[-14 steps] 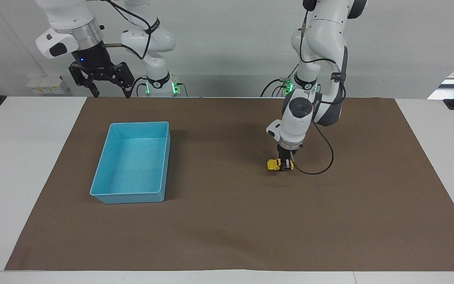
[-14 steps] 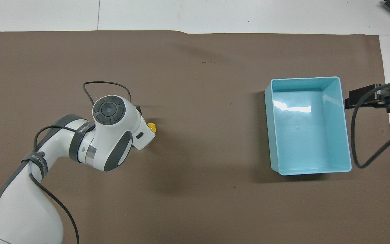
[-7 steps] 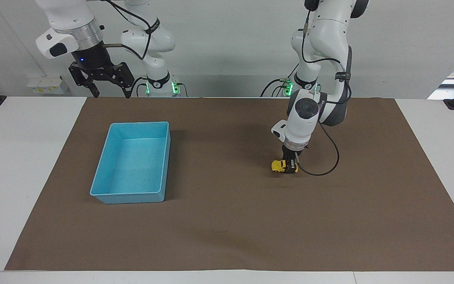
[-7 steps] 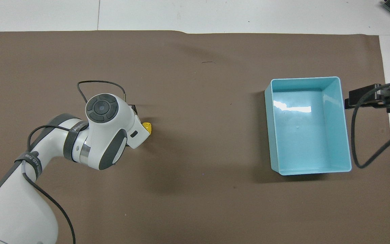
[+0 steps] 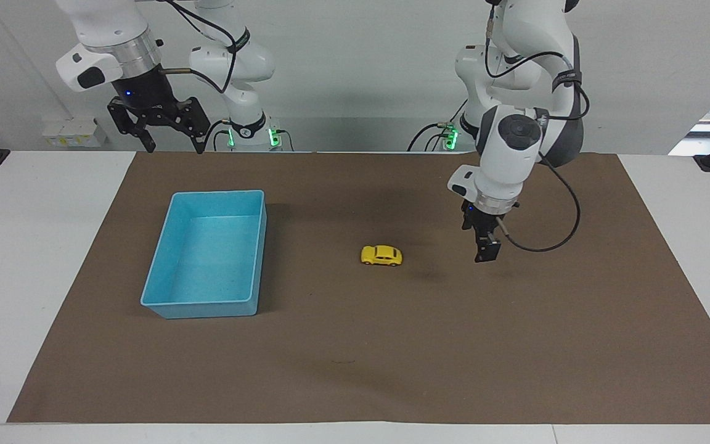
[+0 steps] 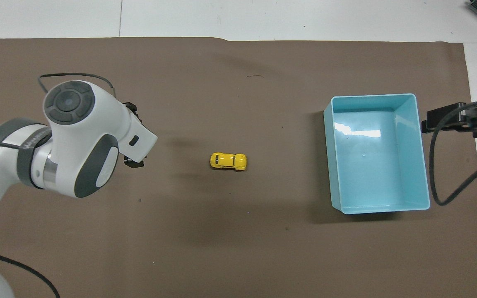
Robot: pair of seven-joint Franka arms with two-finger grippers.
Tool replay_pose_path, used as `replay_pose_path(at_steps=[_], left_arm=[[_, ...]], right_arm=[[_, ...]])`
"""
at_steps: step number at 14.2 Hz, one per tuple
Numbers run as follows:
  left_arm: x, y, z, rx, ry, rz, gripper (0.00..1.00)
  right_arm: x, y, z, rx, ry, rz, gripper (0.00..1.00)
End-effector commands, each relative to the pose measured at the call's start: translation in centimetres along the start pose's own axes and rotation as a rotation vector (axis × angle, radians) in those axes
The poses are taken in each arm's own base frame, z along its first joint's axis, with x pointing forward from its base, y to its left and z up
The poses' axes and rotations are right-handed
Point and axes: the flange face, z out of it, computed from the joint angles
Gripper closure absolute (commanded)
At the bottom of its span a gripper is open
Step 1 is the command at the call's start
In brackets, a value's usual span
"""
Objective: Wind up and store yellow beetle car
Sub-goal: 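Release the car and retract the left gripper to rest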
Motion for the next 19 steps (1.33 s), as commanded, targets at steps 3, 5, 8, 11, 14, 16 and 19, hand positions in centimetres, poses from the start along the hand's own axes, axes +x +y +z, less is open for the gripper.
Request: replay_pose_path(at_steps=[3, 5, 8, 11, 14, 16, 19], left_arm=[[-8.9, -3.4, -4.5, 0.055, 0.010, -0.449, 0.00], [-12.8, -4.9, -5.7, 0.042, -0.002, -0.687, 0.00], [-15.0, -5.7, -8.8, 0.029, -0.004, -1.067, 0.00], [-14.9, -5.7, -13.9, 0.031, 0.010, -1.266, 0.00], [-16.0, -5.1, -18.0, 0.003, -0.031, -1.280, 0.00], [-16.5, -4.4, -19.5, -0.018, -0.071, -1.277, 0.00], [-17.3, -3.1, -19.4, -0.031, -0.072, -1.267, 0.00]], right_arm=[[-0.5, 0.3, -0.4, 0.017, -0.007, 0.024, 0.00], [-0.8, 1.1, -0.4, 0.012, -0.014, 0.037, 0.00], [-0.7, 3.0, -0.3, 0.010, -0.017, 0.072, 0.00], [-0.7, 2.5, -0.3, 0.014, -0.017, 0.063, 0.00], [-0.8, 1.8, -0.4, 0.022, -0.017, 0.036, 0.00], [-0.9, 1.6, -0.3, 0.024, -0.016, -0.086, 0.00], [-1.5, 1.7, 0.2, 0.026, -0.029, -0.340, 0.00]])
